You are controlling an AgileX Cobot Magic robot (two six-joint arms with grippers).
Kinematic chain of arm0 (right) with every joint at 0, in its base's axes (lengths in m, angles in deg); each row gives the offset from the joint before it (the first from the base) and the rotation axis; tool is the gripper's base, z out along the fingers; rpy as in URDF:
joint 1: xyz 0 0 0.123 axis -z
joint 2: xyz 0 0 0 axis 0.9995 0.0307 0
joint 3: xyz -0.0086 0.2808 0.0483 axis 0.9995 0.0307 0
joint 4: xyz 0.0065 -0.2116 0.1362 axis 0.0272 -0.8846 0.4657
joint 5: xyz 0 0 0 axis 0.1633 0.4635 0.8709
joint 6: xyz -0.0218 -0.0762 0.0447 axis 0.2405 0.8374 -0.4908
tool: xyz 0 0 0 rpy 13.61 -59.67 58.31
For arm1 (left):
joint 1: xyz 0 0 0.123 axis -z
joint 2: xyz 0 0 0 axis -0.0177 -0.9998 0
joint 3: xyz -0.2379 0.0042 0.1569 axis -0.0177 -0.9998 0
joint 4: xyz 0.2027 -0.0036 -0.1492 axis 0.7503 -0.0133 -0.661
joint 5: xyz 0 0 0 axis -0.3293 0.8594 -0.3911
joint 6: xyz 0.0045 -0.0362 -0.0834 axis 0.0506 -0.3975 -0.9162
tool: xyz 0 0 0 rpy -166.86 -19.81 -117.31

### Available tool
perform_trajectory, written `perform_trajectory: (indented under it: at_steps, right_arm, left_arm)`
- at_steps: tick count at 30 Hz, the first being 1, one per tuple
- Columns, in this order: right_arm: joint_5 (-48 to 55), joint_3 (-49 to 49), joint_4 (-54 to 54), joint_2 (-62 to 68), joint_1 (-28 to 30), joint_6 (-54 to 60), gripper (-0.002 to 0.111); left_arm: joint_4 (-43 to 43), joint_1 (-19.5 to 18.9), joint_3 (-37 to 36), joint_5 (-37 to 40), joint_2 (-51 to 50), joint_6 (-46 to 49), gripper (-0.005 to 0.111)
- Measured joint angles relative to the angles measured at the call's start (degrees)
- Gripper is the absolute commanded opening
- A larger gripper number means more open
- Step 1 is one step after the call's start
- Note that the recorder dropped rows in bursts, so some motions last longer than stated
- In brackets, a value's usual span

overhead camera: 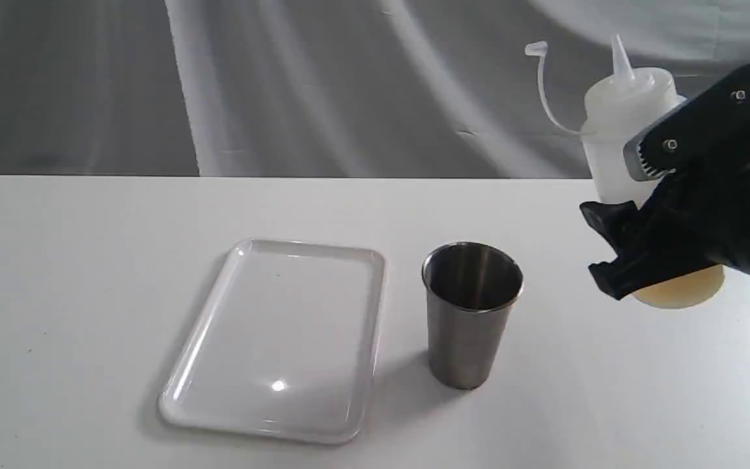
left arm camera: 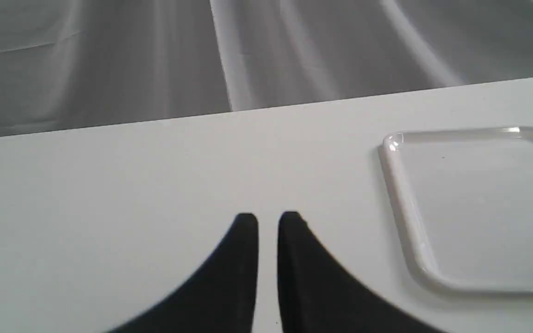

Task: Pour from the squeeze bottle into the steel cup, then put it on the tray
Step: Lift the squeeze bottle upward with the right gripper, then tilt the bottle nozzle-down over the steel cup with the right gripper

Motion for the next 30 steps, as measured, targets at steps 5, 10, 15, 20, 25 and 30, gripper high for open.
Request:
perform_trajectory:
  at_steps: [5,10,15,20,25,30]
  right_arm:
    - [-1.0,-0.1,-0.3,0.0,0.0,-5.7,0.000]
    - [-5.1,-0.1,-0.4,-0.8,0.0,-12.3,0.000]
    - [-7.8,-0.1,-1.9,-3.3,0.0,-15.4,0.000]
    - [-9.3,-0.1,-9.6,-6.2,0.0,-18.4,0.000]
    - [-9.4,-0.1,-22.6,-8.0,1.0,-32.3,0.000]
    - [-6.3,-0.1,-24.8,-8.3,3.0,-35.3,0.000]
  left_arm:
    - [0.0,0.0,0.0,0.0,0.0,0.0,0.008]
    - [0.0,0.0,0.0,0.0,0.0,0.0,0.008]
    - [0.0,0.0,0.0,0.0,0.0,0.0,0.008]
    - [0.0,0.0,0.0,0.0,0.0,0.0,0.008]
    - [0.0,0.0,0.0,0.0,0.0,0.0,0.008]
    - [0.0,0.0,0.0,0.0,0.0,0.0,0.008]
